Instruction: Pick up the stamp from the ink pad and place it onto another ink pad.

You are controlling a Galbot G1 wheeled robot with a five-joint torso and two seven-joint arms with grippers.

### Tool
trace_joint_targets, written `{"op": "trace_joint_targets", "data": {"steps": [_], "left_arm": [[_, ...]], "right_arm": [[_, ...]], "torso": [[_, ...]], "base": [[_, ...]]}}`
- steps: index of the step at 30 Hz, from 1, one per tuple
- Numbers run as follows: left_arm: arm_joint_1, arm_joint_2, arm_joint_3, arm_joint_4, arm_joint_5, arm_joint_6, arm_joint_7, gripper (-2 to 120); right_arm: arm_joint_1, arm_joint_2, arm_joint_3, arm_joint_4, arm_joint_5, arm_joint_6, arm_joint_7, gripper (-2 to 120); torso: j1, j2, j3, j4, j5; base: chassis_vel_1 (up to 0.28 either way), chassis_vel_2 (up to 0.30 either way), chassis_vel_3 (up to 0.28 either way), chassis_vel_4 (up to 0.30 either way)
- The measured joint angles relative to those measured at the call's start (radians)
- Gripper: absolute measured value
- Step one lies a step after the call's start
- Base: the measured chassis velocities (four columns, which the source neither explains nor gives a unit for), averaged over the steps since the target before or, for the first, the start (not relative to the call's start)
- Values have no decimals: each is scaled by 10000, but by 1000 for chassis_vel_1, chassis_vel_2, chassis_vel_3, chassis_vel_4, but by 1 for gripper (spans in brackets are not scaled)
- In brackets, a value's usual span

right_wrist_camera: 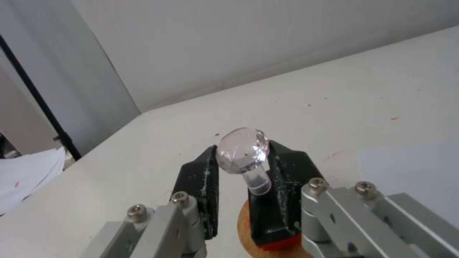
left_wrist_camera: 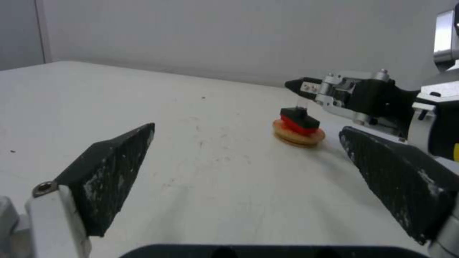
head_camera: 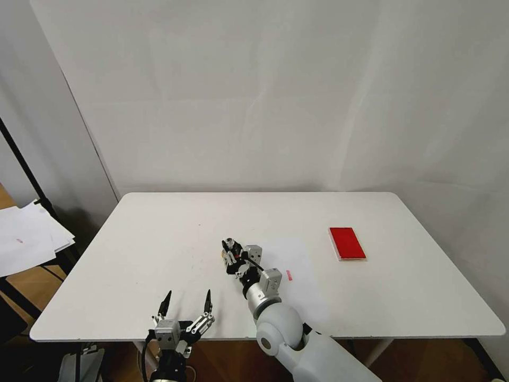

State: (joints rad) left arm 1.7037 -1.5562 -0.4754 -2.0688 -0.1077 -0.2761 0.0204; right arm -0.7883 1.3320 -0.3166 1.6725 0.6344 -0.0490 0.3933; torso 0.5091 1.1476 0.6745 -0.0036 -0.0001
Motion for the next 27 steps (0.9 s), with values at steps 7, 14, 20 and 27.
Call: {"op": "trace_joint_targets", "data": {"steps": [7, 14, 20, 27], "left_arm": [[0, 0, 1, 0, 0, 0, 0, 102], [0, 0, 0, 0, 0, 0, 0, 102], [0, 0, 0, 0, 0, 0, 0, 102], [1, 0, 0, 0, 0, 0, 0, 102]], "right_arm": [[43, 80, -26, -59, -1, -14, 33, 56], [108, 108, -48, -93, 6, -17, 43, 80], [126, 102, -52, -92, 9, -17, 55, 99], [-37, -376, 525, 794, -100, -373, 137, 100]], "torso": [[0, 0, 0, 0, 0], [0, 0, 0, 0, 0], [0, 0, 0, 0, 0], [0, 0, 0, 2, 2]], "base": [[0, 0, 0, 0], [0, 0, 0, 0], [0, 0, 0, 0], [0, 0, 0, 0]]}}
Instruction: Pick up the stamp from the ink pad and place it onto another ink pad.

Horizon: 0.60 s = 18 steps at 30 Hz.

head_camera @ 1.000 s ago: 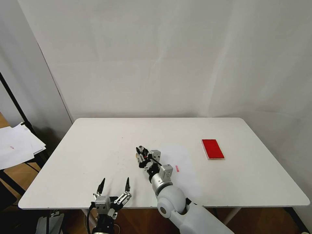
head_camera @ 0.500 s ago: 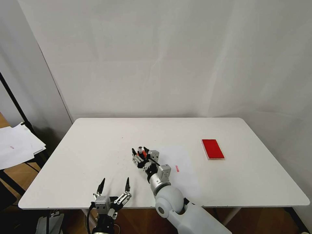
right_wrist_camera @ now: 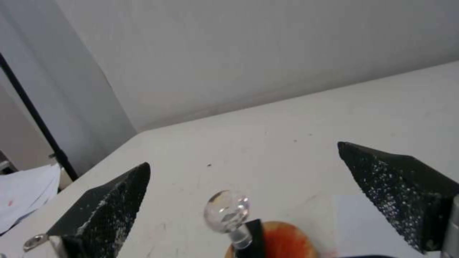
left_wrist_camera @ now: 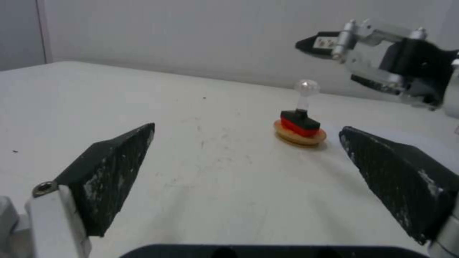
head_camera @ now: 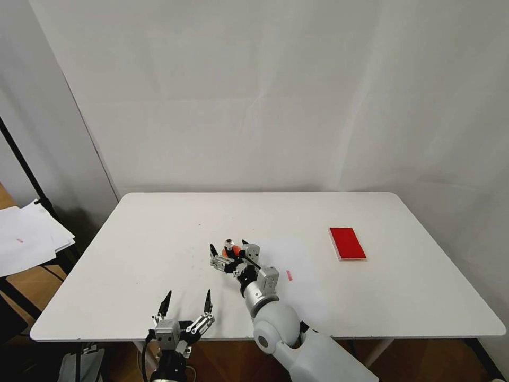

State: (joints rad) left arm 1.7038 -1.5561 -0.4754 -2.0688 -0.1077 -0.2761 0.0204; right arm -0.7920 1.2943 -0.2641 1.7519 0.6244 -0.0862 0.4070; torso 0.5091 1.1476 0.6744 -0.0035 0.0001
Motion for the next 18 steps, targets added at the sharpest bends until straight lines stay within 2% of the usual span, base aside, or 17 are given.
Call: {"op": "trace_joint_targets", "data": {"steps": [3, 6, 11, 14, 15, 18], "left_arm": [[0, 0, 0, 0, 0, 0, 0, 102], [0, -2, 1, 0, 0, 0, 0, 102], [0, 0, 0, 0, 0, 0, 0, 102], [0, -1, -1, 0, 1, 0, -1, 102], [0, -1, -1, 0, 1, 0, -1, 102], [0, 0, 1, 0, 0, 0, 0, 102]], "right_arm": [[-259, -455, 359, 472, -144, -110, 1, 100], [-1165, -1291, 1025, 1309, -325, -148, 37, 100], [-2272, -1985, 1825, 2130, -678, -75, 91, 100], [-3533, -2596, 2985, 3189, -1025, -29, 166, 100], [-3533, -2596, 2985, 3189, -1025, -29, 166, 100], [-5180, -3033, 4318, 4136, -1588, 156, 203, 100]], "torso": [[0, 0, 0, -2, 0], [1, 0, 0, -2, 1], [-1, 0, 0, -3, 2], [-1, 1, -1, -1, 2], [-1, 1, -1, -1, 2], [0, 0, -1, -3, 5]], "base": [[0, 0, 0, 0], [0, 0, 0, 0], [0, 0, 0, 0], [0, 0, 0, 0], [0, 0, 0, 0], [0, 0, 0, 0]]}}
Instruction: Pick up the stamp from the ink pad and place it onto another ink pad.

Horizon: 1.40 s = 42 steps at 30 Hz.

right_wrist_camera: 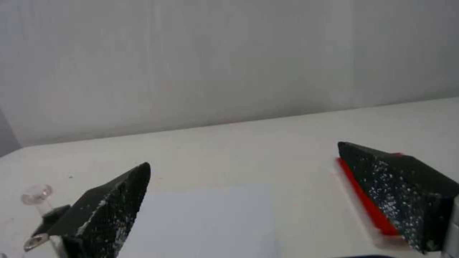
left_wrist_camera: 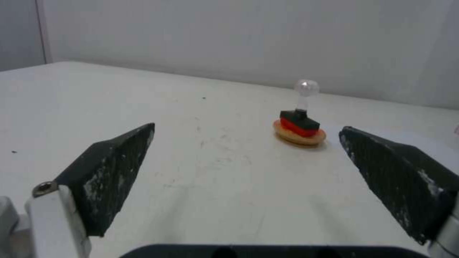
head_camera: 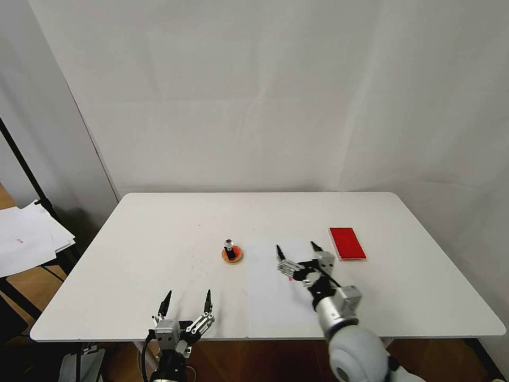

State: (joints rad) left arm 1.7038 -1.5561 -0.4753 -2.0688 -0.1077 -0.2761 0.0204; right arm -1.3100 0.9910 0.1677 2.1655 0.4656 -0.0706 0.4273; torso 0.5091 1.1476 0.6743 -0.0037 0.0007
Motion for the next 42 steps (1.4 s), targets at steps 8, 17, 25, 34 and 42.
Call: {"op": "trace_joint_targets", "data": {"steps": [8, 17, 25, 34, 42], "left_arm": [[0, -1, -1, 0, 0, 0, 0, 102], [0, -1, -1, 0, 0, 0, 0, 102], [0, -1, 0, 0, 0, 0, 0, 102], [0, -1, 0, 0, 0, 0, 0, 102], [0, -1, -1, 0, 0, 0, 0, 102]], "right_arm": [[-3176, 469, 1615, 1050, -1884, 867, -41, 100], [-4967, 1433, 1928, 845, -3161, 2093, -139, 100], [-5094, 1704, 1711, 827, -3498, 2328, -140, 100], [-4820, 1864, 1561, 455, -3779, 2556, -207, 100], [-4703, 1955, 1346, 259, -3743, 2603, -217, 100]], "torso": [[-2, 3, -1, 1, -7], [-1, 3, 0, 1, -7], [1, 2, 1, 2, -8], [1, 0, 1, 2, -8], [1, 0, 1, 1, -8]], "base": [[0, 0, 0, 0], [0, 0, 0, 0], [0, 0, 0, 0], [0, 0, 0, 0], [0, 0, 0, 0]]}}
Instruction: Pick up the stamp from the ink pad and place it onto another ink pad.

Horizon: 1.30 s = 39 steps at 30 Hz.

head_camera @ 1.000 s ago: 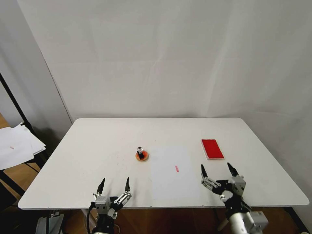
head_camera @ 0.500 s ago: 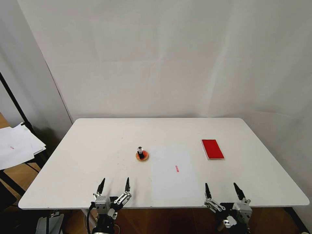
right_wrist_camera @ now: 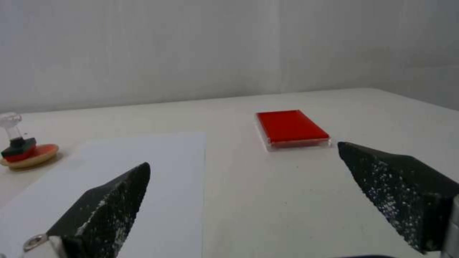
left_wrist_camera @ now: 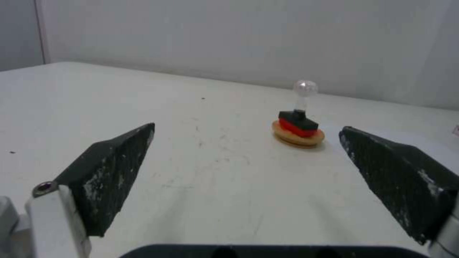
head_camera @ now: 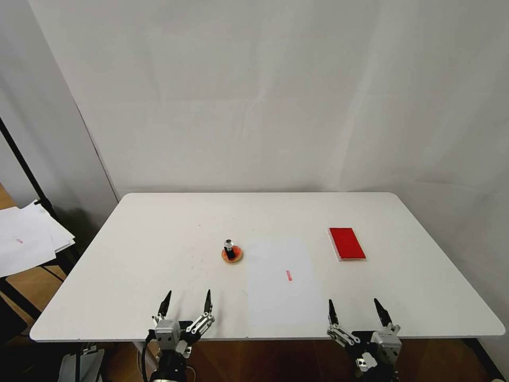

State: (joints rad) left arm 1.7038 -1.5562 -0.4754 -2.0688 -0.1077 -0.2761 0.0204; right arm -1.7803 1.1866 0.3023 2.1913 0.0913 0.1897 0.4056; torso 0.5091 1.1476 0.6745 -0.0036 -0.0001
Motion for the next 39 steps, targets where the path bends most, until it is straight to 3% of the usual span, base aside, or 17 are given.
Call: {"op": "trace_joint_targets", "data": {"steps": [39], "left_arm": [[0, 0, 0, 0, 0, 0, 0, 102]], "right_arm": [[140, -112, -14, 104, 272, -163, -28, 100]], "torso": [[0, 0, 0, 0, 0]], "base": [[0, 0, 0, 0]]}}
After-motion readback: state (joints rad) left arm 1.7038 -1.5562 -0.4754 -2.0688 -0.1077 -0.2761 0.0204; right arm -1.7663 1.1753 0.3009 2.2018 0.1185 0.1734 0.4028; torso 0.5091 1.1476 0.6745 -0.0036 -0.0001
